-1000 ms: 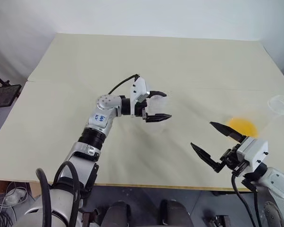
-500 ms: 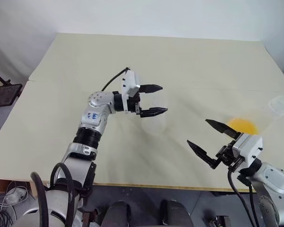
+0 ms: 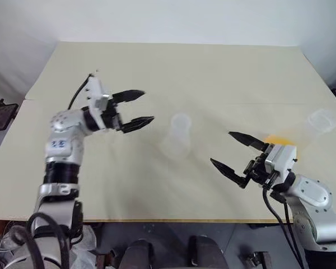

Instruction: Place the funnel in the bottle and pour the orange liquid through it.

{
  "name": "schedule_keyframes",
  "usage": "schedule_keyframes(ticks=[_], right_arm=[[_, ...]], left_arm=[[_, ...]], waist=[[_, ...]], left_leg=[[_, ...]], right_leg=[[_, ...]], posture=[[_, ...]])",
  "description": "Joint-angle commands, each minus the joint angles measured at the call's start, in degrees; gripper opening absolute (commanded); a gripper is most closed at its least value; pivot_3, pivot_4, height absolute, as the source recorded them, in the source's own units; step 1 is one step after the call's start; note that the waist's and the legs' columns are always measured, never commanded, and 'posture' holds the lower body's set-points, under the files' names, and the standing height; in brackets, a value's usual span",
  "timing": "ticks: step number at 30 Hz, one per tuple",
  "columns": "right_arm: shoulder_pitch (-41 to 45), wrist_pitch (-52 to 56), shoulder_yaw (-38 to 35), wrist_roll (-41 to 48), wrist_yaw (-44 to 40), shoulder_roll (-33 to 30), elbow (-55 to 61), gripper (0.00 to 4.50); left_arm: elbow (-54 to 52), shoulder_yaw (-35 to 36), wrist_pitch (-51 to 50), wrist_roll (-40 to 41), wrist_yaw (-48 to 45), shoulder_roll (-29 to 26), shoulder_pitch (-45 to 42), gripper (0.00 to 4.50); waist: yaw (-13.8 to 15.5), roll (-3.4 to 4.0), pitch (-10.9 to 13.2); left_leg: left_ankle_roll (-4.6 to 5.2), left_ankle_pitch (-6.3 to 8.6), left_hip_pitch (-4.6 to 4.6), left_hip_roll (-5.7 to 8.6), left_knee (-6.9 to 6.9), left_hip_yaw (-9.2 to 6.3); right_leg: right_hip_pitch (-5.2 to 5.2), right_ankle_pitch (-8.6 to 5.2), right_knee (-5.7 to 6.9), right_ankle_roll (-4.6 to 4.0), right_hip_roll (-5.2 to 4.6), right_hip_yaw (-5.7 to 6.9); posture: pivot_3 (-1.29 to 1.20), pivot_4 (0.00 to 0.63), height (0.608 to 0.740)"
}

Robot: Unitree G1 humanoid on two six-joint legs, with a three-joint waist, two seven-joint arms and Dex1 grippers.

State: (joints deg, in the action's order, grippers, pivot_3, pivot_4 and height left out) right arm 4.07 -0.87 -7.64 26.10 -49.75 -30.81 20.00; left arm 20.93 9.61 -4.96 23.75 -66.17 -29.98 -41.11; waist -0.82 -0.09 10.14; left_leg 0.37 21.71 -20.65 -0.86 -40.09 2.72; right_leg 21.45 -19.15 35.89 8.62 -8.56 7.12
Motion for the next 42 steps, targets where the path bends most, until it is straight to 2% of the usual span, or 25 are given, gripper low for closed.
schedule_keyframes(ticks=[1, 5, 10, 14, 18, 21, 26, 36, 38, 42], right_arm=[[2.87, 0.62, 1.22, 2.21, -2.42, -0.01, -1.52, 4.5], [7.18, 2.17, 3.92, 3.06, -4.13, 0.84, -3.37, 4.5], [11.1, 2.41, 6.16, 2.32, -6.68, 0.59, -6.26, 4.5], [13.4, 1.99, 6.76, 1.93, -7.8, 0.73, -8.24, 4.5], [14.25, 1.12, 7.31, 0.58, -8.6, 0.43, -8.9, 4.5], [13.69, 0.54, 6.72, -0.25, -9.03, -0.13, -8.49, 4.5], [10.23, -0.12, 4.77, -0.46, -10.6, -3.1, -7.12, 4.5], [3.17, 0.4, 1.8, 0.24, -8.2, -4.47, -1.5, 4.5], [1.54, 0.3, 1.19, -0.09, -6.96, -4.31, -0.04, 4.5], [-0.45, 0.09, 0.58, -0.3, -5.6, -4.42, 1.28, 4.5]], left_arm=[[-8.23, 6.52, -0.26, 2.33, 4.36, -2.96, 8.65, 4.49], [-13.23, 15.7, 5.99, 0.13, 11.79, -4.93, 22.92, 4.49], [-21.3, 23.4, 3.76, 2.92, 18.36, -3.89, 37.56, 4.49], [-27.56, 25.57, 1.6, 5.15, 21.62, -1.17, 46.4, 4.49], [-33.04, 23.63, -2.68, 8.06, 25.43, 2.1, 49.78, 4.49], [-34.58, 19.47, -4.59, 6.9, 28.49, 4.55, 48.49, 4.49], [-30.48, 13.68, -8.05, 3.23, 35.71, 6.03, 39.6, 4.49], [-11.9, 4.81, -15.03, -1.38, 39.19, 6.17, 20.28, 4.49], [-9.25, 3.36, -16.06, -2.3, 39.27, 6.19, 17.4, 4.11], [-7.01, 3.35, -14.74, -2.43, 38.35, 6.11, 15.5, 2.97]], waist=[[-0.32, -0.01, 0.0], [-0.72, -0.02, 0.01], [-0.49, -0.02, 0.01], [-0.2, -0.02, 0.01], [0.69, -0.02, 0.0], [0.89, -0.03, 0.0], [0.91, -0.05, -0.01], [0.75, -0.05, -0.01], [0.85, -0.06, -0.01], [0.88, -0.06, -0.02]], left_leg=[[0.0, 0.0, 0.0, 0.03, 0.01, -0.04], [0.0, 0.0, 0.0, 0.03, 0.0, -0.21], [0.0, 0.0, -0.02, 0.04, -0.06, -0.36], [0.0, 0.0, 0.0, 0.03, -0.06, -0.42], [0.0, 0.0, 0.0, 0.02, -0.07, -0.41], [0.0, 0.01, 0.0, 0.06, -0.07, -0.42], [0.0, 0.01, 0.02, 0.11, -0.07, -0.41], [0.0, 0.0, 0.08, 0.05, 0.0, -0.17], [0.0, 0.0, 0.08, 0.08, -0.02, -0.18], [0.0, 0.0, 0.07, 0.11, 0.0, -0.21]], right_leg=[[0.0, 0.0, 0.01, 0.0, -0.03, -0.01], [-0.04, 0.0, 0.05, 0.0, -0.06, 0.03], [-0.13, 0.0, 0.04, 0.0, -0.11, 0.08], [-0.19, 0.0, 0.01, 0.0, -0.13, 0.05], [-0.2, 0.0, -0.01, 0.0, -0.12, 0.03], [-0.24, 0.0, -0.02, 0.0, -0.13, 0.02], [-0.26, 0.0, -0.04, -0.01, -0.1, 0.05], [-0.19, 0.0, -0.03, 0.0, -0.05, 0.07], [-0.2, 0.0, -0.02, 0.0, -0.06, 0.07], [-0.21, 0.0, -0.02, 0.0, -0.07, 0.08]], posture=[[0.0, 0.15, 0.74], [0.0, 0.15, 0.74], [0.0, 0.15, 0.74], [0.0, 0.15, 0.74], [0.0, 0.15, 0.74], [0.0, 0.15, 0.74], [0.0, 0.15, 0.74], [0.0, 0.15, 0.74], [0.0, 0.15, 0.74], [0.0, 0.15, 0.74]])
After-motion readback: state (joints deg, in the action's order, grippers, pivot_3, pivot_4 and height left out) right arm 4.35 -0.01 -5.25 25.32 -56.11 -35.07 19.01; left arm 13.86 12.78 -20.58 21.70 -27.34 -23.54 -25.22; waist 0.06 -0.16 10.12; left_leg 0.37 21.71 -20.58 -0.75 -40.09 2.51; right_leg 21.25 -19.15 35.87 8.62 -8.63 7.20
